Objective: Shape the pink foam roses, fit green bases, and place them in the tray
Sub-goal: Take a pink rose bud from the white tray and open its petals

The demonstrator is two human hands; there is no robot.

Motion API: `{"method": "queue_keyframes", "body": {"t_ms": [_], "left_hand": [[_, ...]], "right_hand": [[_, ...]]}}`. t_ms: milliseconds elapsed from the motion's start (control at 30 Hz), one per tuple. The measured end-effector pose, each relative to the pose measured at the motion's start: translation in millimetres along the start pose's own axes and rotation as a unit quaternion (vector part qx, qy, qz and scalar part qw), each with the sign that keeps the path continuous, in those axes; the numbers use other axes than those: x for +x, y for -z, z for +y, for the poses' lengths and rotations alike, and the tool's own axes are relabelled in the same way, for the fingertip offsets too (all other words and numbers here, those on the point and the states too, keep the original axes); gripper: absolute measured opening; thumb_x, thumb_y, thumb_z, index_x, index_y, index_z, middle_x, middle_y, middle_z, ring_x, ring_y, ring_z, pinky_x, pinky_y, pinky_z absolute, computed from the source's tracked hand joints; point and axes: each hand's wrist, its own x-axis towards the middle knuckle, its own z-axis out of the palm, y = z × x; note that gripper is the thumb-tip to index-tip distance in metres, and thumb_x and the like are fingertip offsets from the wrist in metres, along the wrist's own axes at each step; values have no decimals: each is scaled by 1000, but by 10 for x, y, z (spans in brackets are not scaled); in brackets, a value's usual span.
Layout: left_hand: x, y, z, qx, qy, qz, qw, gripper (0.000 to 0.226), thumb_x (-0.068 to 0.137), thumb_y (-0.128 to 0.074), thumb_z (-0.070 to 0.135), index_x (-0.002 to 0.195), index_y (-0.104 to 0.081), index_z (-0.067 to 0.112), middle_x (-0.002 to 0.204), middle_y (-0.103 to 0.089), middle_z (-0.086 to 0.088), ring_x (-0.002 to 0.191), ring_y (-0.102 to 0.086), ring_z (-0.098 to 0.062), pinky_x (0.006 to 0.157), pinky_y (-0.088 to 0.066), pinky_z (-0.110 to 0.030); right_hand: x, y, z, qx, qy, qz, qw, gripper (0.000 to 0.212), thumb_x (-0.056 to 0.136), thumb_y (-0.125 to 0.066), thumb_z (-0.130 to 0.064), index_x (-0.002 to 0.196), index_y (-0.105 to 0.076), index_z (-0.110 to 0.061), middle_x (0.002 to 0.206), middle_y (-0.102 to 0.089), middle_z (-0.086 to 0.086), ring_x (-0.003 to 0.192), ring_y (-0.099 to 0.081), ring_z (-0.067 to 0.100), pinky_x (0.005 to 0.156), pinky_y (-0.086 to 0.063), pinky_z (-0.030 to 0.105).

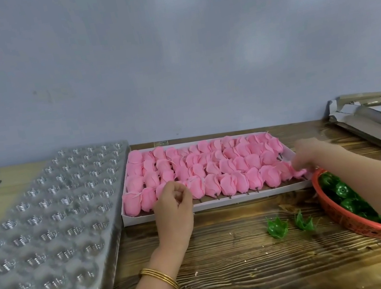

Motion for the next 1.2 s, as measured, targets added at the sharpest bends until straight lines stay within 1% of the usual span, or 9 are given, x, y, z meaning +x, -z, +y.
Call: {"method": "queue_keyframes", "body": {"t_ms": [133,267,333,467,633,700,833,1100,1200], "left_hand": [[-1,-12,-5,8,0,-6,1000,17,93,-60,7,81,-59,19,74,-62,-1,69,-59,-11,59,-43,-10],[4,-13,-11,10,5,-8,1000,17,92,-60,7,80,-60,19,72,-62,1,68,-59,-10,58,-42,-12],[8,-14,-12,10,9,-10,1000,16,92,-60,7,81,-60,19,72,-62,1,69,-59,-10,59,-41,-12],[7,-13,-8,10,10,-13,1000,15,92,-60,8,82,-61,19,73,-61,1,69,-58,-9,59,-41,-11],[3,-9,-2,8,13,-13,1000,16,92,-60,7,81,-60,18,73,-61,0,70,-59,-13,61,-40,-15],[-4,-10,4,8,12,-16,1000,17,92,-60,7,80,-60,19,73,-62,-1,70,-59,-13,61,-40,-14],[-10,-8,11,13,13,-17,1000,18,91,-61,7,79,-60,20,73,-62,-1,70,-59,-12,60,-40,-12],[-7,-11,16,22,22,-15,999,17,92,-61,6,80,-60,18,73,-62,-2,70,-60,-15,62,-43,-17],[-2,-11,11,29,24,-12,999,17,92,-60,6,80,-60,18,72,-62,-2,69,-60,-14,61,-41,-16]], "right_hand": [[17,-39,-50,-25,1,-2,1000,10,75,-69,-9,81,-61,-6,78,-68,8,63,-68,17,53,-56,25],[47,-112,-63,-22,1,11,1000,18,72,-71,-9,71,-54,-11,74,-64,6,59,-64,16,46,-48,22],[69,-147,-55,-15,-2,28,1000,22,68,-73,-11,71,-51,-12,76,-62,6,64,-63,18,53,-51,25],[59,-186,-56,-5,-16,46,999,31,64,-76,-15,73,-47,-13,83,-57,7,82,-63,26,83,-57,40],[23,-196,-67,10,-20,60,998,28,66,-72,-12,76,-46,-13,83,-52,7,85,-60,28,86,-55,43],[28,-208,-68,29,-14,59,998,24,66,-70,-9,74,-47,-12,81,-55,8,80,-61,26,82,-57,40],[1,-215,-53,69,-4,65,995,17,68,-69,-9,75,-53,-9,78,-60,9,68,-60,22,57,-51,29],[-117,-152,-60,83,-13,77,993,11,58,-62,-4,69,-59,-5,73,-66,10,64,-66,24,69,-59,35],[-131,-122,-56,82,-21,92,992,11,67,-67,-8,76,-61,-7,65,-67,6,52,-66,18,64,-59,31]]}}
